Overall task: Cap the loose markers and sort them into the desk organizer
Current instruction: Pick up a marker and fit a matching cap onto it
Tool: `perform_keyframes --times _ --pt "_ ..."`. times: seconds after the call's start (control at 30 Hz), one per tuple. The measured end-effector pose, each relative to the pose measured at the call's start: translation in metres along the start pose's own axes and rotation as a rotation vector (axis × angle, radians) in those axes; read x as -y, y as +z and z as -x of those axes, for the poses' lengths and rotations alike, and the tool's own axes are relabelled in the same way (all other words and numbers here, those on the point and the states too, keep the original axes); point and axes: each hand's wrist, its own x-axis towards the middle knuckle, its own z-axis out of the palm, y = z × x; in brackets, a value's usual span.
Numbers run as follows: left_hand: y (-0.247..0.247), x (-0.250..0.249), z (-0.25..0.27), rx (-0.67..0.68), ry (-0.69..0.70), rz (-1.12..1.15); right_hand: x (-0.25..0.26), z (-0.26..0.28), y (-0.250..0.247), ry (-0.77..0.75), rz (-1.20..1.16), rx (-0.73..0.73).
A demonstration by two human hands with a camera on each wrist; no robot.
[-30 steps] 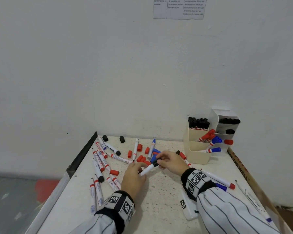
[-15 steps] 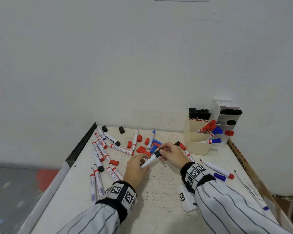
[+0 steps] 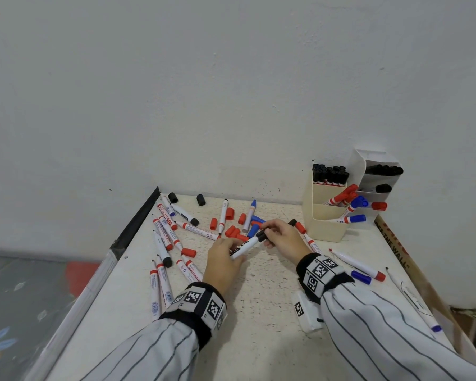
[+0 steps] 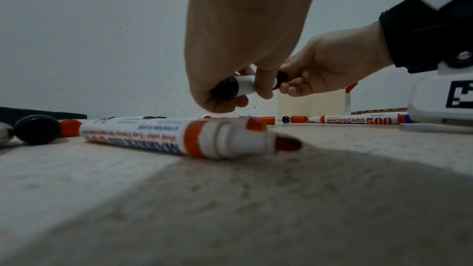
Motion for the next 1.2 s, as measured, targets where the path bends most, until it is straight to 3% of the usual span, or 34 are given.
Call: perform_keyframes --times 0.13,0.3,0.57,0.73,0.97,1.2 --pt "-0.0021 0.0001 0.0027 -0.005 -0.016 0.039 0.0002 0.0 -0.0013 -0.022 -0.03 0.061" --pt "-0.0003 -0.0003 0.0038 0.111 -0.09 0.106 0.0009 0.0019 -0.0024 -0.074 -0.024 0.075" --pt "-0.0008 -0.001 0.0033 0.095 -0.057 0.155 0.0 -0.0005 -0.0047 -0.073 -0.06 0.023" --pt "-0.0003 0.0013 0.0029 0.088 -0.037 0.167 -0.0014 -0.0005 -0.0012 -0.102 0.028 0.086" --pt "0.0008 0.0014 0.0003 0.045 0.013 0.121 -0.001 0.0005 -0.0026 -0.068 0.016 0.095" --pt "-0.0002 0.0005 0.0011 0.059 0.057 0.145 0.0051 0.0047 -0.0025 0.093 0.09 0.146"
